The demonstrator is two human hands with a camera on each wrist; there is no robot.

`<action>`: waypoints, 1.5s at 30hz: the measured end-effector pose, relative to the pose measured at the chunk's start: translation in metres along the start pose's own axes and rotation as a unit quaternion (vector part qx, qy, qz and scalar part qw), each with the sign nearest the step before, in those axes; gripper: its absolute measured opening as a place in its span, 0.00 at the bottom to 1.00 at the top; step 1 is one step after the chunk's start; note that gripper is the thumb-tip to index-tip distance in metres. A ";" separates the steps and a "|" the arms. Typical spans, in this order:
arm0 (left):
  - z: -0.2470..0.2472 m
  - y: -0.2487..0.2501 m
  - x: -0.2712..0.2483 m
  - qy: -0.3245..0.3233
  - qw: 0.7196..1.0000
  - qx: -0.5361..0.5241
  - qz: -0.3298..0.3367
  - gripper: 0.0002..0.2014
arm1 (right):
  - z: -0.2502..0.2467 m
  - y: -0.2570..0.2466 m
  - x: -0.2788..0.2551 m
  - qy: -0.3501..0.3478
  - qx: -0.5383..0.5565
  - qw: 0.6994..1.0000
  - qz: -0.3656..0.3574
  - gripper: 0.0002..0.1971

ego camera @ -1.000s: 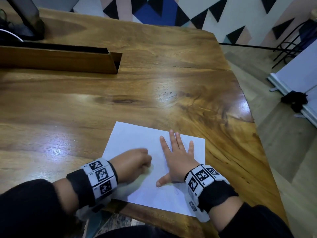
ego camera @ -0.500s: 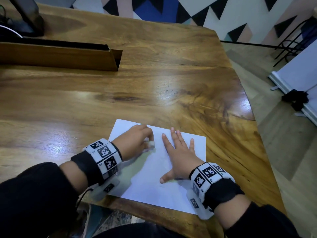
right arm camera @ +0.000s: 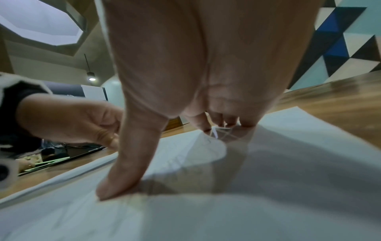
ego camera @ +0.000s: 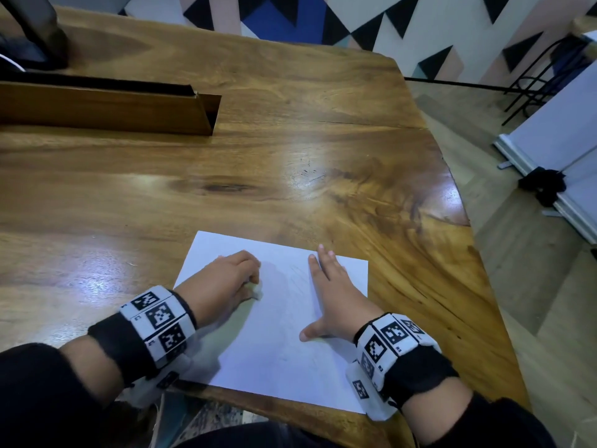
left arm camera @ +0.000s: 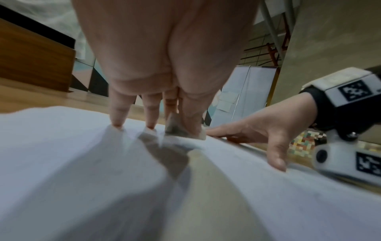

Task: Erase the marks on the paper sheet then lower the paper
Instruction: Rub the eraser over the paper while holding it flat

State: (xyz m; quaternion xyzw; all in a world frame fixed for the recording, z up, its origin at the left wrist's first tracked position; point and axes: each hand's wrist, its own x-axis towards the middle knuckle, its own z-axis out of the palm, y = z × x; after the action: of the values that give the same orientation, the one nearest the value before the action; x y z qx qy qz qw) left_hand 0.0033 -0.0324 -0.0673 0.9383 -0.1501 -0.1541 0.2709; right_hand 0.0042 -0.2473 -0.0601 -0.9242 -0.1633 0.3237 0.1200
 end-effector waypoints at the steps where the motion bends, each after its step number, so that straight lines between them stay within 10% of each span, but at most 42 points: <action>1: -0.002 0.005 0.005 0.008 1.000 0.016 -0.006 0.05 | 0.000 0.000 0.001 0.002 0.001 1.000 0.000 0.66; 12: 0.004 0.045 0.071 0.056 0.997 0.029 -0.037 0.05 | 0.002 0.004 0.002 0.010 -0.015 1.000 -0.007 0.66; 18: -0.009 0.039 0.059 -0.133 0.990 0.053 -0.002 0.05 | 0.003 0.002 0.003 0.009 -0.029 1.000 -0.007 0.66; 22: -0.009 0.046 0.072 0.001 0.997 0.070 -0.020 0.07 | 0.002 0.001 0.001 0.008 -0.025 1.000 -0.006 0.65; 28: -0.005 0.043 0.054 -0.126 0.990 0.062 0.016 0.02 | 0.002 0.001 0.001 0.014 -0.016 1.000 -0.010 0.65; 33: -0.006 0.043 0.074 -0.004 0.998 0.055 -0.023 0.06 | 0.002 0.001 0.001 0.010 -0.023 1.000 -0.008 0.65; 40: -0.007 0.040 0.051 -0.145 0.987 0.073 -0.008 0.12 | 0.001 0.002 0.001 0.011 -0.024 1.000 -0.010 0.65; 45: -0.010 0.046 0.069 -0.036 0.997 0.067 -0.030 0.08 | 0.003 0.002 0.001 0.012 -0.029 0.999 -0.012 0.65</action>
State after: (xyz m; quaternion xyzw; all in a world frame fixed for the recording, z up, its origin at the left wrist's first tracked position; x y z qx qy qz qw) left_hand 0.0604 -0.0899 -0.0485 0.9521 -0.1416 -0.1854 0.1975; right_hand 0.0042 -0.2486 -0.0636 -0.9292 -0.1818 0.3060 0.0990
